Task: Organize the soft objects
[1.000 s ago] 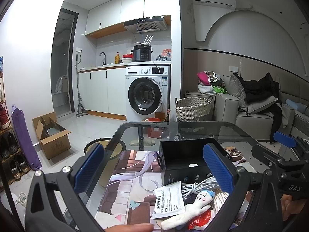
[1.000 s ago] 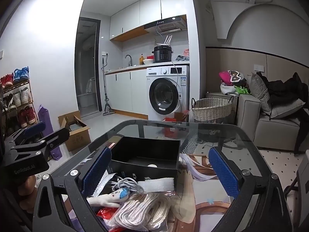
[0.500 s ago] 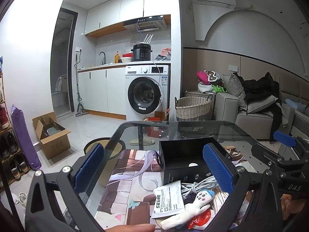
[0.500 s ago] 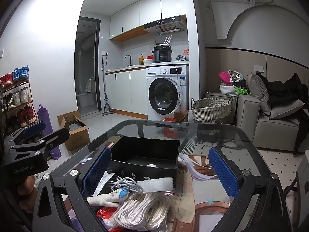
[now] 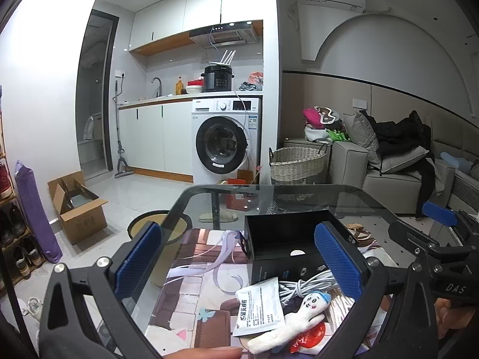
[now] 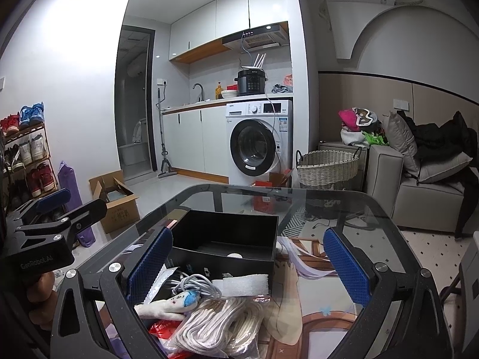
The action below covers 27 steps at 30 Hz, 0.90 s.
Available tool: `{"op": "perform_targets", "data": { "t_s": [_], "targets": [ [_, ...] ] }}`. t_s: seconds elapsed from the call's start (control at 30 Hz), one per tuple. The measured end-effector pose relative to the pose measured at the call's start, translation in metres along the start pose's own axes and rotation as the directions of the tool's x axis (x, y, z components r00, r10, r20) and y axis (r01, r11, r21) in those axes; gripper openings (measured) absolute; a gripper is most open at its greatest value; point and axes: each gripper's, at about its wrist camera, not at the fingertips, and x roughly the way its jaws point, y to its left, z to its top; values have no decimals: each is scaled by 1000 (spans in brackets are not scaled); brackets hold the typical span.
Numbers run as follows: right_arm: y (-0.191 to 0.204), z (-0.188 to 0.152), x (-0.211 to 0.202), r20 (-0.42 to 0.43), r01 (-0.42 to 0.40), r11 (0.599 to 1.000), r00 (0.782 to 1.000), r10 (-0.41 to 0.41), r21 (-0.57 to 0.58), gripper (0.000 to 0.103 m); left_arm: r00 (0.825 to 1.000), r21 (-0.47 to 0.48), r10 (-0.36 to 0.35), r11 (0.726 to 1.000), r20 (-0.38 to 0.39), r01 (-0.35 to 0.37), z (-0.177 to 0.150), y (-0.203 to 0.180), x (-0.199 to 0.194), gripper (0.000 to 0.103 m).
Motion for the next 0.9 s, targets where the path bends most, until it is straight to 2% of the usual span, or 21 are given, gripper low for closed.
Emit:
{"op": "perform_targets", "data": {
  "t_s": [0.3, 0.6, 0.9],
  "targets": [
    [0, 0, 0, -3, -1, 1000, 1000, 1, 0, 102, 1000, 9, 10, 1000, -21, -10, -2, 0, 4, 103],
    [0, -2, 1, 0, -9, 1000, 1000, 9, 7, 102, 1000, -2, -13, 1000, 4, 13, 4, 1, -4, 103],
    [2, -4, 3, -4, -4, 1000, 1000, 4, -4, 102, 1000, -8, -9, 1000, -4, 9, 6, 1, -5, 103]
  ]
}}
